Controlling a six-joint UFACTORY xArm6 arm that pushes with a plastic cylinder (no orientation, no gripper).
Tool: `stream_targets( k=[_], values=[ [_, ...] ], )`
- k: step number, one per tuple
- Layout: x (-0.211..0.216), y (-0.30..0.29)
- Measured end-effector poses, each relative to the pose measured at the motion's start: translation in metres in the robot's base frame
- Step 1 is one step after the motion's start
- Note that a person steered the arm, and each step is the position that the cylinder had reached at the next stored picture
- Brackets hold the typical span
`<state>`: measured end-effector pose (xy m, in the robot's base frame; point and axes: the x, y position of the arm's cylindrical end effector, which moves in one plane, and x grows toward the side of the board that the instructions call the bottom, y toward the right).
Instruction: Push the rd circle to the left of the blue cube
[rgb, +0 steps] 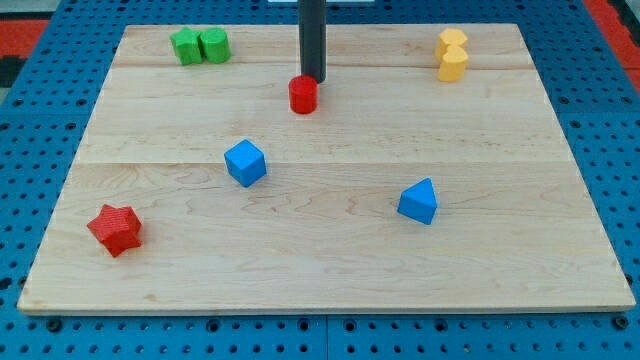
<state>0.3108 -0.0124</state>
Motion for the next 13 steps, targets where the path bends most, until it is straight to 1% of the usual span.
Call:
stream_targets(
  k=[1,2,3,4,5,7,8,9,10,11,13],
  values=[
    [0.018,0.021],
    [0.05,0.022],
    [0.067,0.013],
    [0.057,-0.022],
    [0.02,-0.004],
    [0.0,-0.053],
    [-0.033,-0.055],
    [-0.037,-0.076],
    [-0.016,-0.096],
    [0.01,-0.101],
    [0.08,-0.109]
  ],
)
